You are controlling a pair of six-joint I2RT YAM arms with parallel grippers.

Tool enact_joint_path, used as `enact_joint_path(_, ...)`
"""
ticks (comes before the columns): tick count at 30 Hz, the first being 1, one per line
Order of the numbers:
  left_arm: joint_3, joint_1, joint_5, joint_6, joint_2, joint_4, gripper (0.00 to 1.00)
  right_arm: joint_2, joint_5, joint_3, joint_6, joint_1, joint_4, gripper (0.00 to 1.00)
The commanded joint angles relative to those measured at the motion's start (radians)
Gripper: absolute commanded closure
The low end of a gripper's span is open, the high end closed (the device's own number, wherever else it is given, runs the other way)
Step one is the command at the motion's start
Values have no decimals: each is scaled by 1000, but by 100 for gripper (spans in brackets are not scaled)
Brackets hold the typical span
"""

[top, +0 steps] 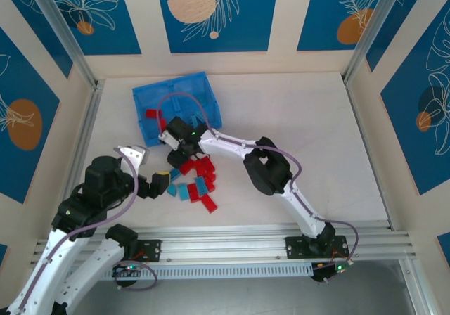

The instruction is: Sort the legos into containers by color

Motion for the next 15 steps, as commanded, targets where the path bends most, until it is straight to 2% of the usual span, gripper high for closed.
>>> enact_joint_path(1, -10, -6, 4, 8, -13, 18, 0, 21, 38, 46, -1, -5, -41, 57)
enact_joint_path(4, -10, -6, 7, 9, -13, 18, 0, 10, 36, 50, 20, -8, -42, 66)
enact_joint_path(9, -10, -6, 15, 14, -25, 22, 0, -59, 12, 28, 36, -7, -30, 75)
enact_joint_path(15, -21, -6, 75, 27, -76, 55, 0, -282, -7, -125, 64, 5, 61, 78)
